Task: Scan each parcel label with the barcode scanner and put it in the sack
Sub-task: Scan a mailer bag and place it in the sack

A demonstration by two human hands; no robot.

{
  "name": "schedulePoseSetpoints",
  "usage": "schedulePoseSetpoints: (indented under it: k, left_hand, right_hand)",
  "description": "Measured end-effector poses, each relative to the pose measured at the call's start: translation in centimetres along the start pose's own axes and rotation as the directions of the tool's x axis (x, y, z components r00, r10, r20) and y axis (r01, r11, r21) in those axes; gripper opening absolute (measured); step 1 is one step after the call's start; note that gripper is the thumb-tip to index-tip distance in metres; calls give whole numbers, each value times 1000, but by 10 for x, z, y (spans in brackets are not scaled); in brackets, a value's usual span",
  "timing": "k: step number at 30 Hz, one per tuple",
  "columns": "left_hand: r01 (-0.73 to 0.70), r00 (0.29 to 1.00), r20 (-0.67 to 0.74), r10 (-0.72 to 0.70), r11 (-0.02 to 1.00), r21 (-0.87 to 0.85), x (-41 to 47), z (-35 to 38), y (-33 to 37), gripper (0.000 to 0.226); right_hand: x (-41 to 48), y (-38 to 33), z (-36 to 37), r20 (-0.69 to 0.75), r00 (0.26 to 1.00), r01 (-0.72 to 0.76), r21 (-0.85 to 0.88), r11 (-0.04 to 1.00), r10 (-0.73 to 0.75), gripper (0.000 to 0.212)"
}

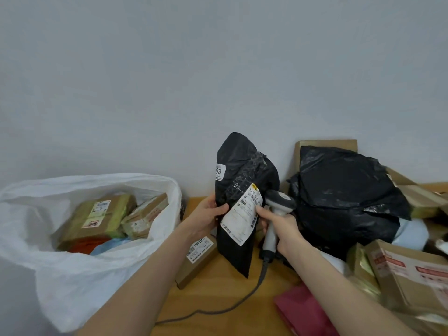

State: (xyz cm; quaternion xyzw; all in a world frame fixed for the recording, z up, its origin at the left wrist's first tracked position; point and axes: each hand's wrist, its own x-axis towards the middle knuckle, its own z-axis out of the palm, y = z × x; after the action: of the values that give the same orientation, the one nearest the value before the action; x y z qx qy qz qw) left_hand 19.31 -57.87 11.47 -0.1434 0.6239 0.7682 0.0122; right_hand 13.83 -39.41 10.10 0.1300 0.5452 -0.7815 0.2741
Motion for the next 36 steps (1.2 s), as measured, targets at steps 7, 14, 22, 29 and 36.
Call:
schedulePoseSetpoints:
  k: [7, 14, 22, 29, 36]
  left_hand:
    - [-65, 994, -102, 43, 972, -227, -2, 10, 5, 32]
    - [-79, 956, -294, 26, 982, -172, 2, 6, 0, 69]
    - [17, 891, -428, 154, 929, 369, 4, -10, -1, 80]
    - [92, 882, -453, 131, 895, 437, 7, -10, -6, 30]
    - [129, 805, -582, 115, 924, 361, 12, -11, -19, 16]
  right_hand:
    - [0, 7, -20, 6, 992, -125, 69, 990, 125, 22]
    - [6, 10, -16, -93, 995, -37, 1, 999, 37, 20]
    - [22, 3, -28, -246, 950, 141, -206, 968, -191, 21]
    - [20, 9, -37, -249, 943, 182, -165, 969, -219, 28]
    - [-36, 18, -24, -40, 988, 136, -229, 964, -149, 19]
